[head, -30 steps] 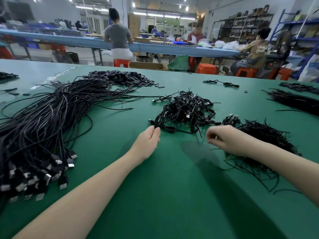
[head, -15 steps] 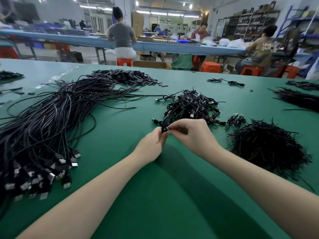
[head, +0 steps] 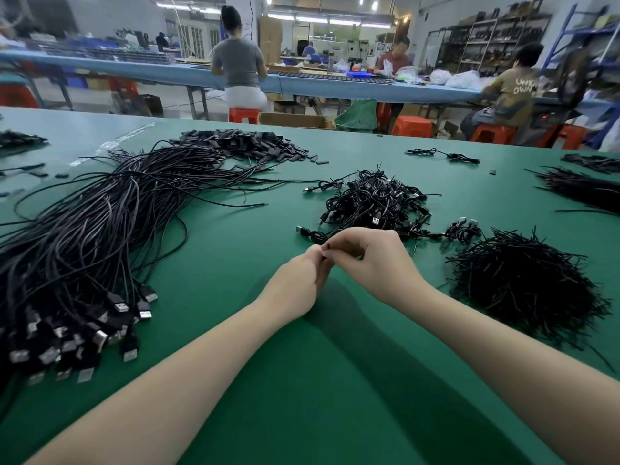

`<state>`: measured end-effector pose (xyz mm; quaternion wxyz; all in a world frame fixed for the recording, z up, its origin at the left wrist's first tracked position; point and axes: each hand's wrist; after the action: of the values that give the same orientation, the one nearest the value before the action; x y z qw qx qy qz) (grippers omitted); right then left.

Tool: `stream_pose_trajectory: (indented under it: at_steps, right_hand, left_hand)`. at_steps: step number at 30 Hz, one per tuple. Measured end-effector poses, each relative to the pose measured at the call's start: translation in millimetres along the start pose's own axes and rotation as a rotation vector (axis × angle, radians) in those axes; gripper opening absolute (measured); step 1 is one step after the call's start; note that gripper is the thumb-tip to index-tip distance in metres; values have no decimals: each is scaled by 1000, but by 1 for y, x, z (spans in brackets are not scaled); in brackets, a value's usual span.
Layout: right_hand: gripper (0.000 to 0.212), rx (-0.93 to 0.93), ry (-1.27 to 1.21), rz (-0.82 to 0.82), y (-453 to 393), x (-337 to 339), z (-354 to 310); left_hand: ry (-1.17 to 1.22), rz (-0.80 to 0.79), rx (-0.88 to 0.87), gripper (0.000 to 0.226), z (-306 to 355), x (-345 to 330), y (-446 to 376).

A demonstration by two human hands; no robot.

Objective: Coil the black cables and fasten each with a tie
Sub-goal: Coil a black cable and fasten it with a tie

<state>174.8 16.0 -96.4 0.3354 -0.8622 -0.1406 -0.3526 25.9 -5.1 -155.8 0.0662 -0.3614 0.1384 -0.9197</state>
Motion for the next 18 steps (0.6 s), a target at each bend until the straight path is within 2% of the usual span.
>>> stream_pose_trajectory:
  at_steps: [2, 3, 4, 5, 7, 8, 9, 12, 14, 16, 18]
  right_hand:
    - [8, -22, 39, -46, -2, 5, -5]
    - [9, -14, 111, -74, -3, 9, -8]
    - [11, 32, 245, -100, -5, 14, -12]
    - [12, 110, 412, -125, -8, 20, -16]
    - [12, 263, 622, -220, -21, 33, -22]
    - [10, 275, 627, -309, -30, 41, -23]
    - [7, 230, 578, -434, -39, 50, -22]
    - [7, -92, 190, -878, -62, 72, -10]
    - [9, -281, -169, -1014, -61, 75, 3]
    - [10, -399, -607, -946, -51, 63, 16]
    - [14, -528, -928, -687, -38, 38, 20]
  left_hand:
    - [-115, 93, -46, 28, 2, -2, 3]
    - [-212, 164, -107, 41, 9, -1, 7]
    - [-326, 139, -139, 55, 13, 0, 10]
    - [-433, 127, -203, 58, 14, -2, 13]
    - [-545, 136, -241, 24, 23, 1, 14]
    - [-572, 235, -341, 19, 20, -1, 11]
    - [-567, 268, -411, 23, 21, -2, 10]
    - [-589, 255, -657, 18, 26, -3, 15]
    - [-536, 273, -701, 24, 31, -2, 16]
    - [-314, 331, -588, 26, 33, -1, 17]
    - [29, 328, -332, 28, 32, 0, 16]
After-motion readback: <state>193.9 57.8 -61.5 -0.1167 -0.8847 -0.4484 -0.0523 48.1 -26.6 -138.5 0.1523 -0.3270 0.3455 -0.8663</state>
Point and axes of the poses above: each hand's wrist, its own y-axis away from the middle knuckle, its own x-axis out of the back of the hand, z = x × y, and after that the axes turned 2 degrees about y, right-handed
